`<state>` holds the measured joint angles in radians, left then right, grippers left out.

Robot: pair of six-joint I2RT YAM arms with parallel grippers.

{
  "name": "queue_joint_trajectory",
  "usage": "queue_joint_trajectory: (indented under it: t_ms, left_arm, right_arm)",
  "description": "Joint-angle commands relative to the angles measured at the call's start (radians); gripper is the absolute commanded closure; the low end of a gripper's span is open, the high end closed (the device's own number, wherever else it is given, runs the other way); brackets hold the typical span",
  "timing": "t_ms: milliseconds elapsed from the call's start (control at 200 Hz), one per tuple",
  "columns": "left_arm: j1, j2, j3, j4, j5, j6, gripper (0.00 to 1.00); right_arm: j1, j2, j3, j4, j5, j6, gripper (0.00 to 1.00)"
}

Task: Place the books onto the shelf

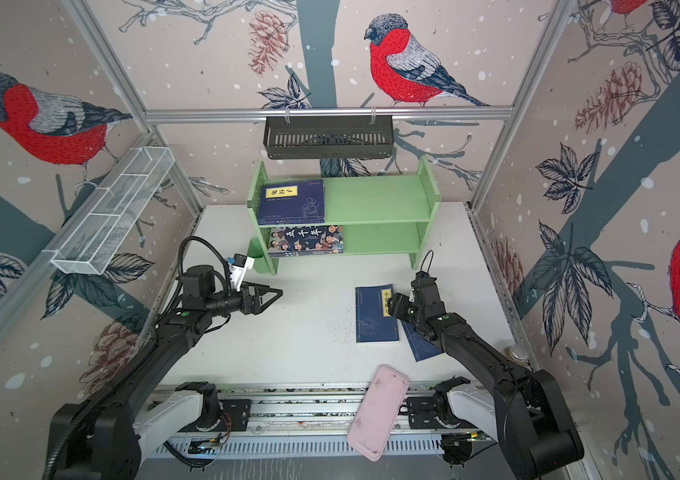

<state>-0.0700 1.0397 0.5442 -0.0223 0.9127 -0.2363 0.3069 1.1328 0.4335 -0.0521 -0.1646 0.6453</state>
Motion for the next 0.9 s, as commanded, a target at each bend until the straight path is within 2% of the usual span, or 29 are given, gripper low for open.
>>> queue_joint_trajectory:
  t_ms: [0,405,810,895]
  left_arm:
    - [0.001,0.016,-0.004,0.071,0.015,-0.010,0.06]
    - [0.010,0.054,0.013,0.084,0.003,-0.042,0.07]
    - [0.013,0.011,-0.015,0.077,-0.030,-0.032,0.07]
    - [0.013,0.008,-0.022,0.081,-0.058,-0.032,0.07]
  right_arm:
    - [0.000,0.028,0.009,0.019,-0.051,-0.033,0.34]
    - [0.037,0.115,0.015,0.033,-0.091,-0.066,0.35]
    - [0.244,0.247,0.131,0.047,-0.047,-0.062,0.36]
    - [0.259,0.255,0.152,0.028,-0.014,-0.060,0.36]
